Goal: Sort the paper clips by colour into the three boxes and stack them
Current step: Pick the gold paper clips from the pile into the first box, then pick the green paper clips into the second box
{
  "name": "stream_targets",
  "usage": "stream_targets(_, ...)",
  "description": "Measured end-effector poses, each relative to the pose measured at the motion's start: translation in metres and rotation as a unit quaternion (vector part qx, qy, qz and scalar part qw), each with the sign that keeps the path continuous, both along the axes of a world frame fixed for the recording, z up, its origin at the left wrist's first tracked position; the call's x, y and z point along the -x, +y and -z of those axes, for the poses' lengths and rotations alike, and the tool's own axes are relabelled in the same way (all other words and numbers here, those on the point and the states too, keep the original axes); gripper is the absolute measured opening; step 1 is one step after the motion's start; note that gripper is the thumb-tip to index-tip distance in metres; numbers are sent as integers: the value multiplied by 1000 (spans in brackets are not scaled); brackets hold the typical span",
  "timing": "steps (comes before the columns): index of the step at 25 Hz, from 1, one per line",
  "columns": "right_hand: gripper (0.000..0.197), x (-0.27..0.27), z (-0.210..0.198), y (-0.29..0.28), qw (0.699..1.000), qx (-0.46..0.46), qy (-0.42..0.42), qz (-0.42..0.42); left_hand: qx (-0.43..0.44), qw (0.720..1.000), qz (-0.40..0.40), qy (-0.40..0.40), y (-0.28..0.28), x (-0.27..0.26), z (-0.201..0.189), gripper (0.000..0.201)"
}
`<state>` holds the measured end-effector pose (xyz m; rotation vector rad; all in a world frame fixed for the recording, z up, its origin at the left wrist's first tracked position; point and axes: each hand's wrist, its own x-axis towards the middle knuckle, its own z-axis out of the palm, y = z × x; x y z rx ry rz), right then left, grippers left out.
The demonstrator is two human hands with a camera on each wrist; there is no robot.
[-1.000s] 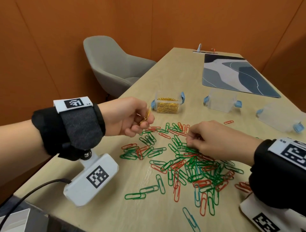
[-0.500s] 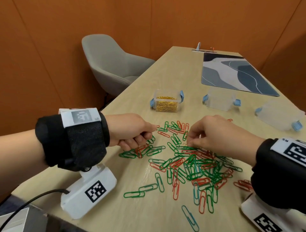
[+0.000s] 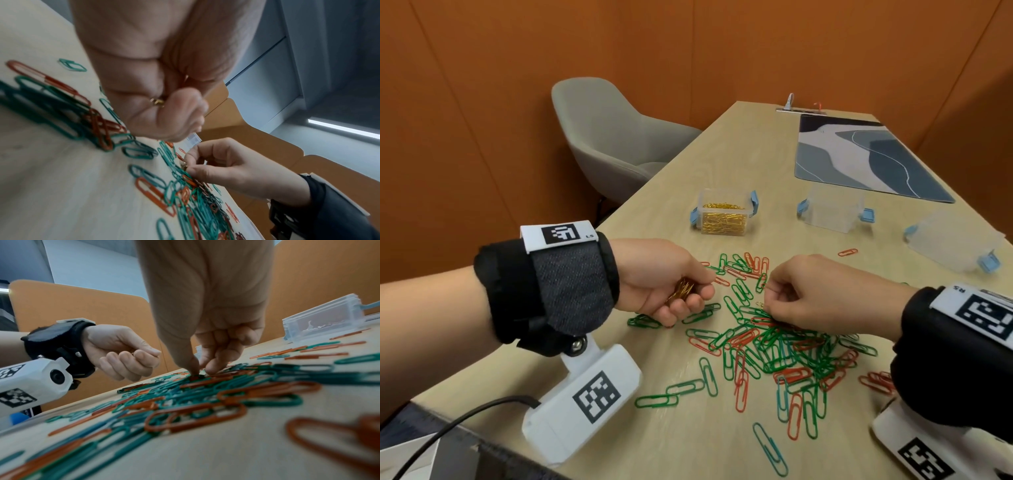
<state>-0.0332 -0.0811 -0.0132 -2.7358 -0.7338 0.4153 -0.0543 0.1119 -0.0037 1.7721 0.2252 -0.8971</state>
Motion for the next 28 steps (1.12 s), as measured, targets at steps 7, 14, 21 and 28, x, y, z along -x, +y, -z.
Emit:
stream_targets(7,10,4,-9,1,965,-233,-104,-55,72,997,-28,30,-7,-7,3,62)
stream_targets(14,21,11,-16,-11,979,-168,-113,-41,28,998,36,40,-23,-16,1,40)
stream_targets(21,66,14,-32,-59,993,81,71,46,-203,962,-33,-180,-5,-78,-36,35)
stream_targets(28,37,18,-24,-59,986,89,142,26,-216,916,-54,-334,-32,-119,-42,32)
